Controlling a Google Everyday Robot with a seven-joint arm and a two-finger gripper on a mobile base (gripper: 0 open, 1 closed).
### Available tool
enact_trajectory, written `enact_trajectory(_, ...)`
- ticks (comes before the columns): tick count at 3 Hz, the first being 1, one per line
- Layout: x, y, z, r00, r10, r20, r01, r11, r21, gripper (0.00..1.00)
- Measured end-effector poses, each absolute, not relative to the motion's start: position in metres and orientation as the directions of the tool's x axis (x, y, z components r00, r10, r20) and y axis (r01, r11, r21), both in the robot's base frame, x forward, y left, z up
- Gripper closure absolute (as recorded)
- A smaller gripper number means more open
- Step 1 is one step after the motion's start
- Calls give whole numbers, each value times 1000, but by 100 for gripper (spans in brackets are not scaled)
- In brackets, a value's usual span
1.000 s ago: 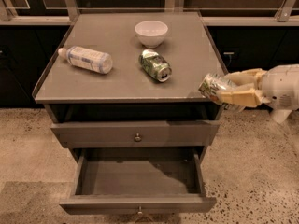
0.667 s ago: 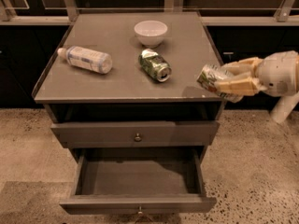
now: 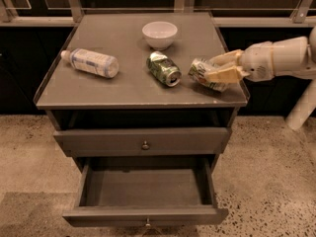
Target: Pick 7up can from middle drawer and place on counter
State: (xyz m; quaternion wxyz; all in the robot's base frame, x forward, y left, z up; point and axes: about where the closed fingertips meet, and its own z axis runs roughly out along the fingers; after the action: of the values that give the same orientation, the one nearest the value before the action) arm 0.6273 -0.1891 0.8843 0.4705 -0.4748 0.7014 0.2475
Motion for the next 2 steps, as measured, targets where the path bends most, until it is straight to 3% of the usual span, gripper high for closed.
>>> enact_trajectory(1, 651, -180, 869, -125, -426, -896, -910, 408, -67, 100)
enact_trajectory(2, 651, -180, 873, -125, -426, -896, -910, 408, -67, 82)
